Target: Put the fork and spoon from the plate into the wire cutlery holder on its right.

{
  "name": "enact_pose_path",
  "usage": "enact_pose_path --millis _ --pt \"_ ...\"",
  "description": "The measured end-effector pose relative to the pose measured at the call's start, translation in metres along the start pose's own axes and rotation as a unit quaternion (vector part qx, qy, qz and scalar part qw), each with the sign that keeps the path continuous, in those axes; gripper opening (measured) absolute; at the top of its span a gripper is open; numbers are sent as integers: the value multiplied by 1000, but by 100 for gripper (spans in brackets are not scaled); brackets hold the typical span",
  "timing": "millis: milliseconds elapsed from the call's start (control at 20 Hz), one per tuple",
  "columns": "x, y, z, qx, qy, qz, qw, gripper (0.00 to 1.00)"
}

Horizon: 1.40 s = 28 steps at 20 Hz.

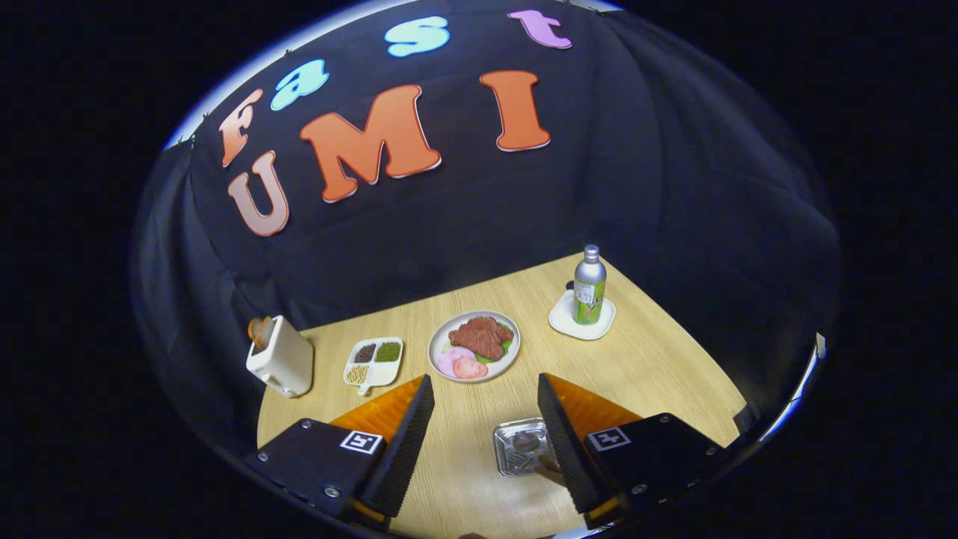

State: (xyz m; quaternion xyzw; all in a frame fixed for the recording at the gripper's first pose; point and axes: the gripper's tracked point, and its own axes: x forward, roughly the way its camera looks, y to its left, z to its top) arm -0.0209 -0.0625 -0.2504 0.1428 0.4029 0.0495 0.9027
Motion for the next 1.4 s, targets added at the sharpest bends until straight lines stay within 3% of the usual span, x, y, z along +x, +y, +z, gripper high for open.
enact_pose_path --millis 300,550,1050,1400 --pt "-41 9 92 -46 -158 9 986 90" --pt "-82 30 149 -65 -275 30 959 95" --pt "-129 48 185 -98 -367 44 924 95" --pt "-126 51 178 -110 -353 49 928 95"
